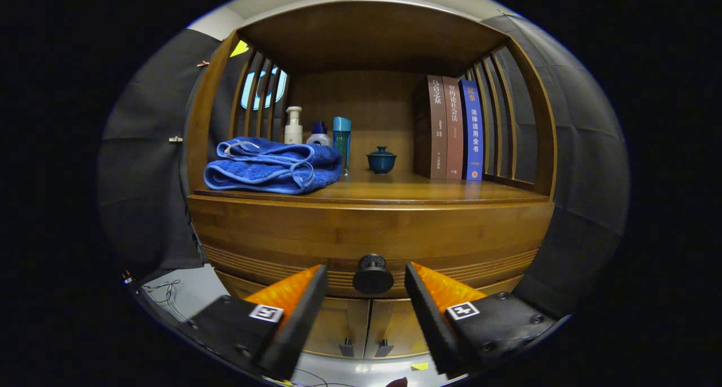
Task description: Pull open the drawer, take out the items inside it, and place them on the countertop above the cabinet.
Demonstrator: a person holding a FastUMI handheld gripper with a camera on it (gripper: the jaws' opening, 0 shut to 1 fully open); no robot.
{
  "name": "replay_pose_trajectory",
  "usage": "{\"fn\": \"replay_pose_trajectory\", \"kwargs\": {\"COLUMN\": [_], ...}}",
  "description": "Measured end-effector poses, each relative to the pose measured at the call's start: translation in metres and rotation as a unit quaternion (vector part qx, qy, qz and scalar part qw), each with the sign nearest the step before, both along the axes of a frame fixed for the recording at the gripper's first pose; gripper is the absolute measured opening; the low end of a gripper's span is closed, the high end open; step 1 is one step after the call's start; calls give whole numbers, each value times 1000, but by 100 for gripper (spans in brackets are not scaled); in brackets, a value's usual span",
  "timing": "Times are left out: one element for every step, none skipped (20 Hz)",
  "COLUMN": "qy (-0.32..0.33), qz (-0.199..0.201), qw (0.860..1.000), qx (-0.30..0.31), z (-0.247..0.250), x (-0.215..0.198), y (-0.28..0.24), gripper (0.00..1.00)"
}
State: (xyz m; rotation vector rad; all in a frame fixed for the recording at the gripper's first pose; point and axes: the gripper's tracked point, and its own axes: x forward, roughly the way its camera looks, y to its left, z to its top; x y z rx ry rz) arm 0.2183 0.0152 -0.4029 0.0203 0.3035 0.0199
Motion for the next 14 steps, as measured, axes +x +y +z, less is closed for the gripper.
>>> {"fn": "replay_pose_trajectory", "kwargs": {"qy": [9, 16, 23, 15, 9, 10, 9, 15, 13, 11, 12, 14, 16, 17], "qz": [-5, -5, -7, -10, -11, -5, -8, -3, -4, -2, 0, 2, 1, -1], "qw": [1000, 1000, 1000, 1000, 1000, 1000, 1000, 1000, 1000, 1000, 1000, 1000, 1000, 1000], "qx": [-1, 1, 3, 8, 12, 13, 16, 11, 11, 9, 7, 6, 7, 9], "z": [-9, -14, -21, -14, -17, -15, -16, -18, -17, -15, -16, -15, -14, -13], "x": [3, 7, 12, 13, 16, 12, 12, 13, 13, 11, 11, 9, 5, 0], "y": [-2, -3, -5, -6, -6, -6, -7, -7, -7, -7, -6, -7, -8, -9], "gripper": [81, 74, 66, 60, 54, 46, 46, 40, 40, 32, 32, 32, 32, 32]}}
